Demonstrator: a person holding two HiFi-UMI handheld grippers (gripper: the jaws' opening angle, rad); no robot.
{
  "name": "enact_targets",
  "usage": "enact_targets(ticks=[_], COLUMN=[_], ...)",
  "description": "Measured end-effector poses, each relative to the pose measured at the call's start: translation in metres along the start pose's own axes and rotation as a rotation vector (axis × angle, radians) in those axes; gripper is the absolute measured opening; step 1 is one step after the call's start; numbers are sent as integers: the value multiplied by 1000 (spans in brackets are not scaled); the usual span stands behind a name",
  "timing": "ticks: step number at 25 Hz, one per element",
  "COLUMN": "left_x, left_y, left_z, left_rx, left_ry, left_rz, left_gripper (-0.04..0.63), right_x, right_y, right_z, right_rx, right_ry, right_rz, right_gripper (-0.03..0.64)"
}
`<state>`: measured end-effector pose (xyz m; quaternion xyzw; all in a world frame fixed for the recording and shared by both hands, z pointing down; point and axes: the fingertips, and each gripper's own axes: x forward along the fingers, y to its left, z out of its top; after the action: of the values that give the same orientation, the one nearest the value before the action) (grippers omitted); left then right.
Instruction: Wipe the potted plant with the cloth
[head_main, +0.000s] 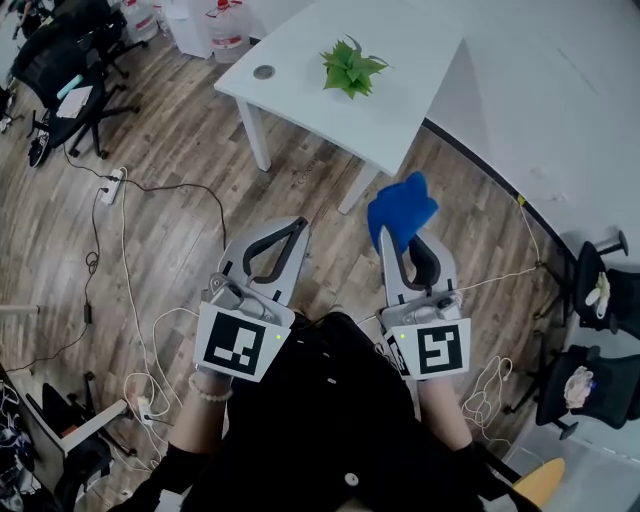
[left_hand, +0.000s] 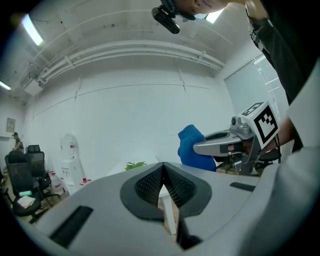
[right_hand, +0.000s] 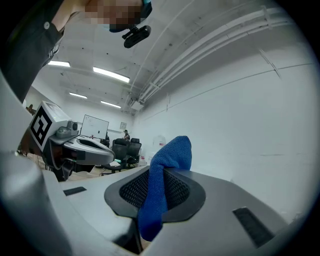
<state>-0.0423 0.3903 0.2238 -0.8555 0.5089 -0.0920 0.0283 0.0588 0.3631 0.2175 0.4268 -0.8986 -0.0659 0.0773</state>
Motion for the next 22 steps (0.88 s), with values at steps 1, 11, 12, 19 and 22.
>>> enact_targets(ticks=[1, 11, 12, 19, 22], left_x=[-2, -2, 1, 32, 54], left_y=[3, 14, 14, 27, 36], left_z=[-1, -9, -9, -11, -13], left_rx=[0, 12, 11, 19, 14], left_ry=[-1, -4, -2, 13, 28], left_rz=[-5, -45, -45, -29, -14], left_gripper=[14, 14, 14, 14, 14], right_x=[1, 2, 3, 34, 54], right_y=[3, 13, 10, -15, -30], right_z=[1, -11, -12, -24, -28], right_rx=[0, 17, 18, 40, 47], right_ry=[0, 28, 28, 23, 21], right_rz=[-5, -50, -52, -35, -12], right_gripper=[84, 84, 84, 84, 84])
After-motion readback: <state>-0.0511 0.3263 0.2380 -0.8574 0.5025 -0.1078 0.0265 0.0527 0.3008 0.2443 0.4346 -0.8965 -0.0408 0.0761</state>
